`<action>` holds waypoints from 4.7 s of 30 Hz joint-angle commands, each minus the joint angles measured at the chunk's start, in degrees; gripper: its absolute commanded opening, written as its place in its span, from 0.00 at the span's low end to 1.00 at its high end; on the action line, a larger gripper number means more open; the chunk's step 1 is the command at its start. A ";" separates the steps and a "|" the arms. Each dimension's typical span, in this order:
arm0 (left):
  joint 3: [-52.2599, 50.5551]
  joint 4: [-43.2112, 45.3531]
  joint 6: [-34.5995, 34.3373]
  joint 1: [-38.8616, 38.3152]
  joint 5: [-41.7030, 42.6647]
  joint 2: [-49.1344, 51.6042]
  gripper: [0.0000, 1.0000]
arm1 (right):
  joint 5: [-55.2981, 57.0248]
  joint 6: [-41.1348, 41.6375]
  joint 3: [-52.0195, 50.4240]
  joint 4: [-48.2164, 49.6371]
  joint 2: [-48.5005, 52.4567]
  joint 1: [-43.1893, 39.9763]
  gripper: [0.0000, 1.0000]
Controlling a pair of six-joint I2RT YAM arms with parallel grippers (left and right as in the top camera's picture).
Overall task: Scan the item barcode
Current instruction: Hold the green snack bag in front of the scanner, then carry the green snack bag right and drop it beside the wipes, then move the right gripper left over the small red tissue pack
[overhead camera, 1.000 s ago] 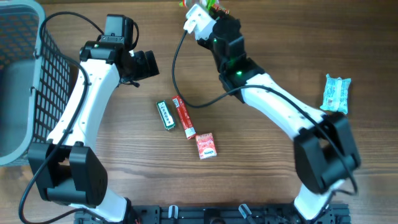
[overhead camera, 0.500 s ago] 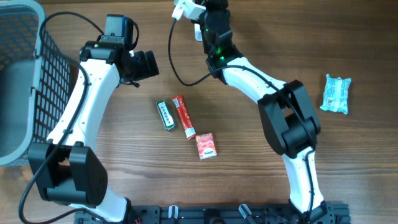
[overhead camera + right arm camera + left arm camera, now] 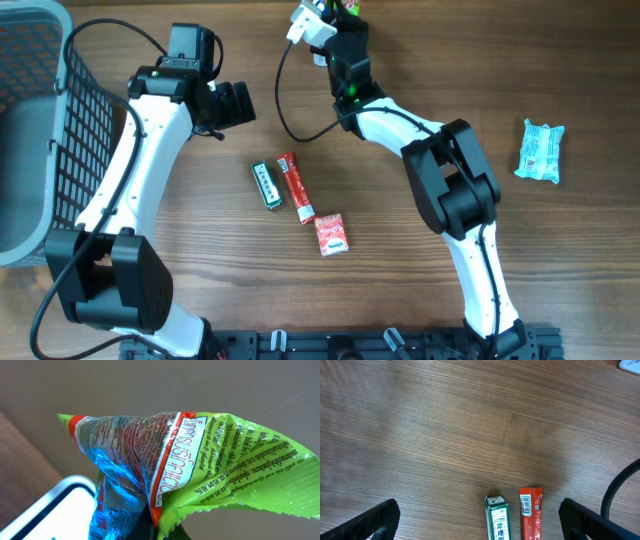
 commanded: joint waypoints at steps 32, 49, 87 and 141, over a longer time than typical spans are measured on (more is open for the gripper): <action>-0.26 0.13 0.26 0.07 -0.74 0.33 1.00 | -0.02 -12.09 1.51 -1.70 3.52 3.80 0.04; -0.26 0.13 0.26 0.07 -0.74 0.33 1.00 | 3.61 39.89 1.51 -65.22 -33.99 -0.31 0.05; -0.26 0.13 0.26 0.07 -0.74 0.33 1.00 | -7.56 75.21 -35.91 -88.04 -36.24 -22.25 0.20; -0.26 0.13 0.26 0.07 -0.74 0.33 1.00 | -27.02 77.20 -37.51 -81.46 -40.06 20.37 0.80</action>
